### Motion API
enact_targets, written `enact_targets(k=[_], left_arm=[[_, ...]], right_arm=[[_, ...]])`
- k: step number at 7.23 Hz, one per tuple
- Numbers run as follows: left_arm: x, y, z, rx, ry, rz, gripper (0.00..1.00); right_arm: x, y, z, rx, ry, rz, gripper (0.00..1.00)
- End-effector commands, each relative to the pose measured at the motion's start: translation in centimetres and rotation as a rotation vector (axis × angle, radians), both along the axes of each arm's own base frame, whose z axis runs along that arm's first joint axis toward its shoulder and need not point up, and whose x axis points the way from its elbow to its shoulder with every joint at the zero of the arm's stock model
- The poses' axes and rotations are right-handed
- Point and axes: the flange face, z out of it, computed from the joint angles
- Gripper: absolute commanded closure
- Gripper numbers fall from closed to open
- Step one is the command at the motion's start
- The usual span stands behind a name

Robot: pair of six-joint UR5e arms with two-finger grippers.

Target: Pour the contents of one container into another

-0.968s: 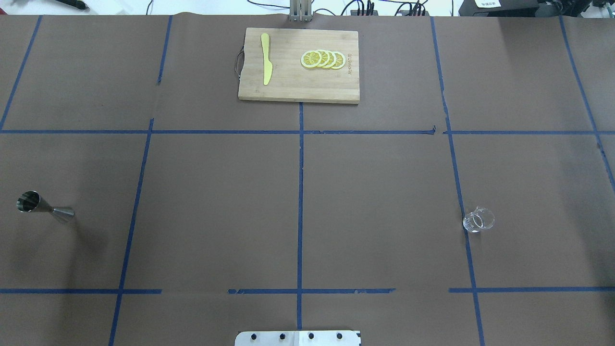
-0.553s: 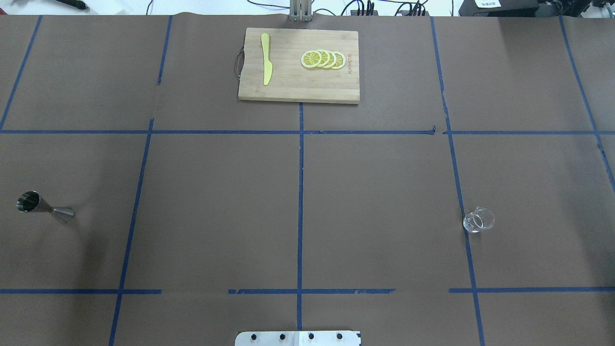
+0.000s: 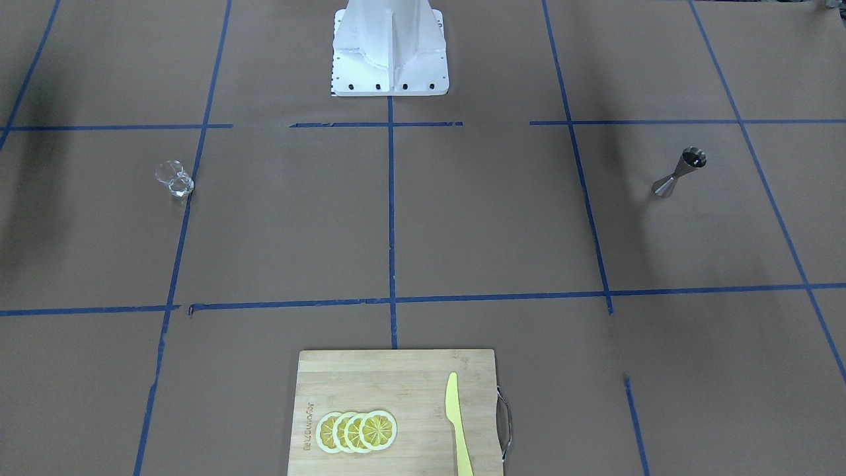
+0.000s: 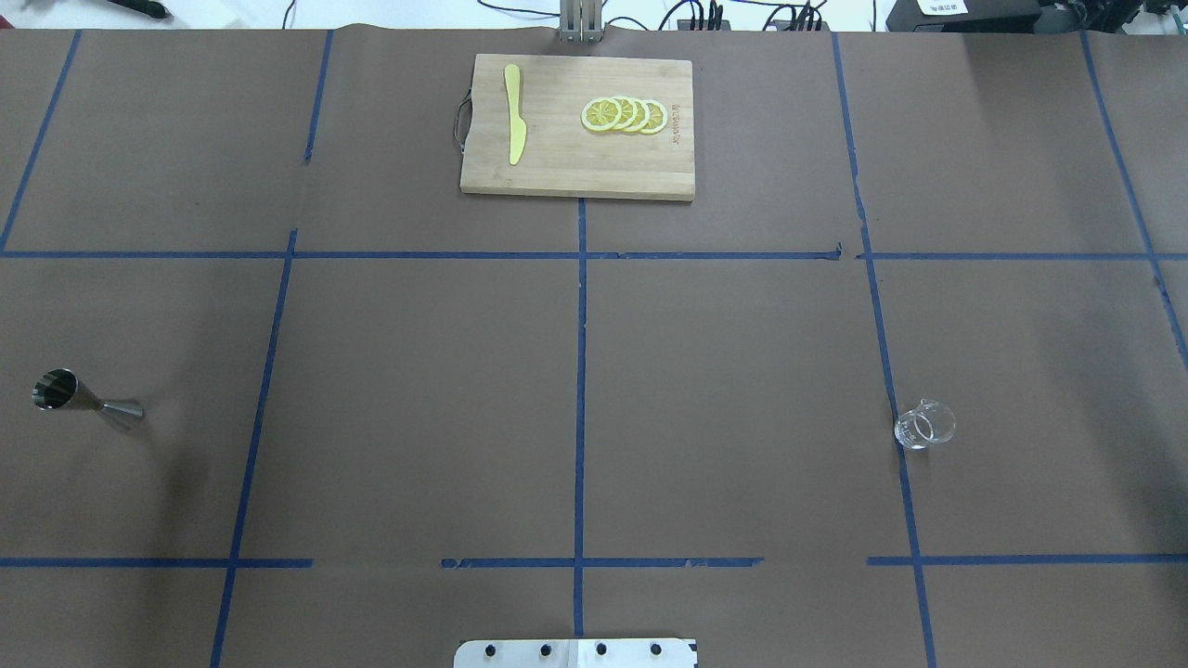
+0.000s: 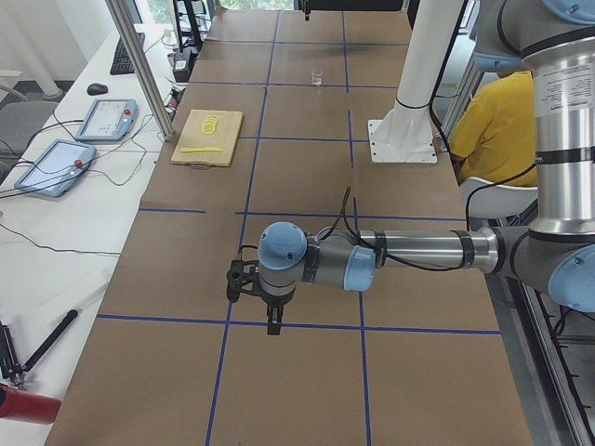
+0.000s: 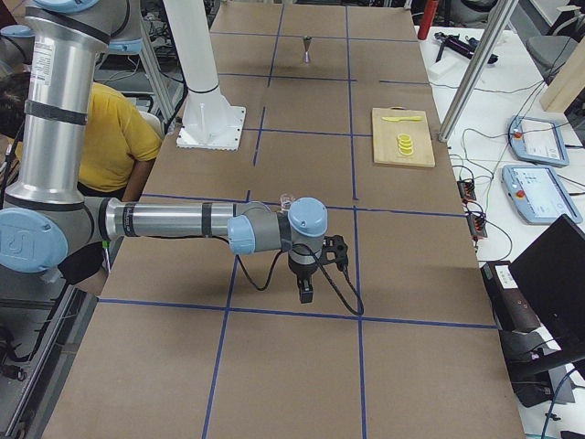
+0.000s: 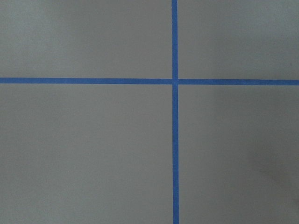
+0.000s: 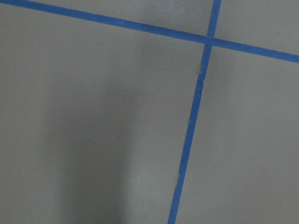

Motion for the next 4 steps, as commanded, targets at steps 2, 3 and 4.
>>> enact_targets(k=[2,3,4], left_arm=[[1.4,1.2,1.1,0.114,-0.032,0.173,0.00],[1.2,2.0,2.6,0.090,-0.040,0.181,0.00],[1.0,2.6,3.6,0.059,-0.062,0.180,0.00]], right_arm=[[-2.0,-1.4,0.1,0.003,0.006,-0.039,0.00],[-1.9,-1.0,0.3,-0.007,-0.008,-0.035,0.00],[-1.9,-1.0,0.4,-0.011,-0.010,-0.032,0.00]])
